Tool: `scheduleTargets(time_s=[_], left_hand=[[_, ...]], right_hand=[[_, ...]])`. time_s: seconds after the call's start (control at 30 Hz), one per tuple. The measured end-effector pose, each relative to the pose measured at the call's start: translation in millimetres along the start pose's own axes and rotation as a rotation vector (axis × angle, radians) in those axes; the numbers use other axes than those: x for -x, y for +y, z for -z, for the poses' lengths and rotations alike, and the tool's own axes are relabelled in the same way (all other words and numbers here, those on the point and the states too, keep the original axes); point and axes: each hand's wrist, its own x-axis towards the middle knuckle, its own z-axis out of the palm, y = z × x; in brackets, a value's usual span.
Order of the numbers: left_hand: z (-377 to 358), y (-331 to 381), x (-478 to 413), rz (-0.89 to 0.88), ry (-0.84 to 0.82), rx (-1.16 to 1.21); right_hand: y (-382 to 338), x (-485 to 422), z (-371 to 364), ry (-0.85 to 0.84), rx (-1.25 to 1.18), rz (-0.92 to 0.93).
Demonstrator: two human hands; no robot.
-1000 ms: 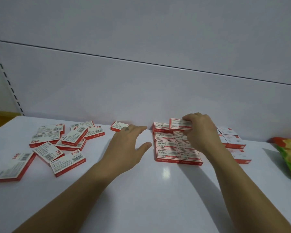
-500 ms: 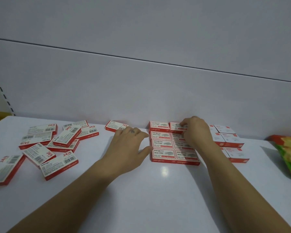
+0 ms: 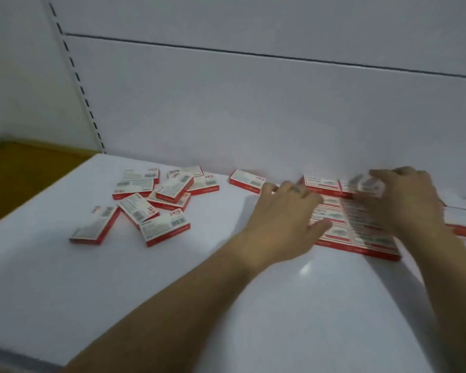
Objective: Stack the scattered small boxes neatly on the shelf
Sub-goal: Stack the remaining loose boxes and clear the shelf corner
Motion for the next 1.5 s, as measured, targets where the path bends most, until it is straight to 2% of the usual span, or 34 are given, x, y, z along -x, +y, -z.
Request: scheduleTargets(time_s=[0.1,0.27,0.4,0.77,1.0,1.13,1.23,1.4,1.5], left_hand=[[2.8,-12.3,6.3,0.052,0.033,-0.013],[4.8,-23.4,15.2,0.14,0.047,0.02],[6.5,-19.6,24.7,0.123,0.046,0.029],[11.2,-26.9,31.2,0.163,0.013,0.058],[14.5,-30.7,28.7,0.14,0.002,0.013],[28.9,-45.2,27.5,0.159,0.073,-0.024],[42.2,-63.0,29.6,0.212,0.136,-0.059],[53.3,-88.7,34.9,0.316,0.118,-0.079],[53.3,-93.1,36.4,0.322,0.098,-0.079]], right_hand=[[-4.4,-0.9,9.6,0.079,0.022,0.036],[11.0,9.5,16.8,0.076,0.074,0.013],[8.7,10.5,8.4,0.041,0.082,0.029],[0.9,18.0,-4.1,-0.208,0.181,0.109],[-6.8,17.7,-0.1,-0.21,0.179,0.089],[-32.9,15.6,11.5,-0.097,0.086,0.164],[-65.9,13.0,12.3,-0.077,0.019,0.276],[-119.9,3.2,-2.8,-0.277,0.037,0.401],[-142.3,-3.3,-17.2,-0.336,0.075,0.422]])
